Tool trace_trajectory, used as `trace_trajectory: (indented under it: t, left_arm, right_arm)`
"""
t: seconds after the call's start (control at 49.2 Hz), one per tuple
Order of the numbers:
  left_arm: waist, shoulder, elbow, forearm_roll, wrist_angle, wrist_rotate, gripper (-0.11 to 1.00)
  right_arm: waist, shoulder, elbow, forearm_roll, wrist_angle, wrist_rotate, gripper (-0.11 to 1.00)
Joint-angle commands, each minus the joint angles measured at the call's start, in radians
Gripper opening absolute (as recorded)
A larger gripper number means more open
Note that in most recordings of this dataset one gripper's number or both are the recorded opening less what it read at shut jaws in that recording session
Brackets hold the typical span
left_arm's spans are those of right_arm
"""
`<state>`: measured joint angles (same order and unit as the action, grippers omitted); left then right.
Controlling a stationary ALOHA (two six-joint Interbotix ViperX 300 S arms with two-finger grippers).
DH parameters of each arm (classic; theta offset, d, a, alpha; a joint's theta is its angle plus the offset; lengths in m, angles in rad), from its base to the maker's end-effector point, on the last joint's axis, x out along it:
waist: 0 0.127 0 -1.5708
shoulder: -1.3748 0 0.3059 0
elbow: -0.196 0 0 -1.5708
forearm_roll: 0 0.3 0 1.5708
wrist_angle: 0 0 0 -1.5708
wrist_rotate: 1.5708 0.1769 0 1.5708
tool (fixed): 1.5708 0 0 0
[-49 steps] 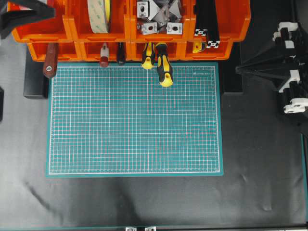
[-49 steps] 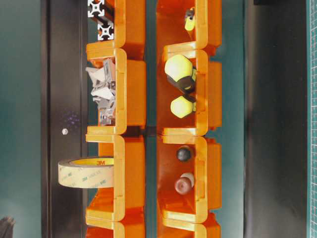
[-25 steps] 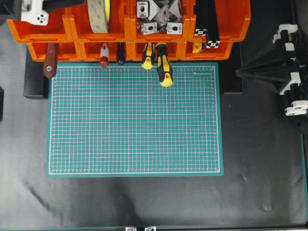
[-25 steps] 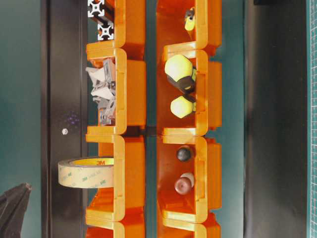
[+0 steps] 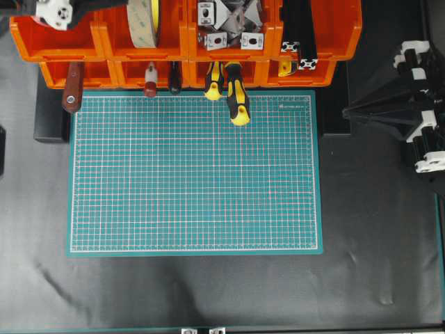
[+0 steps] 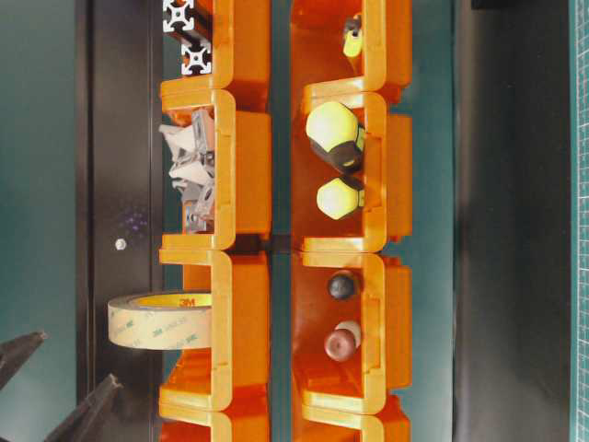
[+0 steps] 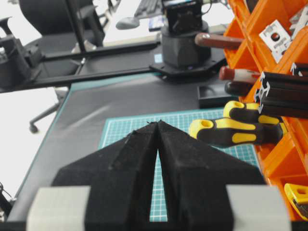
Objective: Pick foam from container rack with left arm.
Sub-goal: 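Move the left gripper up and over to the tape roll in the left bin, then close the left gripper on the rim of the black 3M tape roll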
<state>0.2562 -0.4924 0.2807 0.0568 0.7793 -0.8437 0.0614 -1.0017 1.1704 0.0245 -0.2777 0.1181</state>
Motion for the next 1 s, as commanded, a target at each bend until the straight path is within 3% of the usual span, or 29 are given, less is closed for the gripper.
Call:
trace_trajectory:
  t: [0.0, 0.57, 0.976]
  left_arm:
    - [0.015, -0.003, -0.028, 0.005, -0.003, -0.002, 0.87]
    - [0.029, 0.117, -0.031, 0.003, -0.080, -0.046, 0.88]
    - [0.028, 0.115, -0.002, 0.003, -0.183, -0.048, 0.84]
  right_arm:
    - [0.009, -0.008, -0.015, 0.002, -0.002, -0.002, 0.00]
    - [0.021, -0.028, -0.012, 0.000, 0.034, 0.000, 0.00]
    - [0.037, -0.028, -0.009, 0.002, 0.034, 0.002, 0.00]
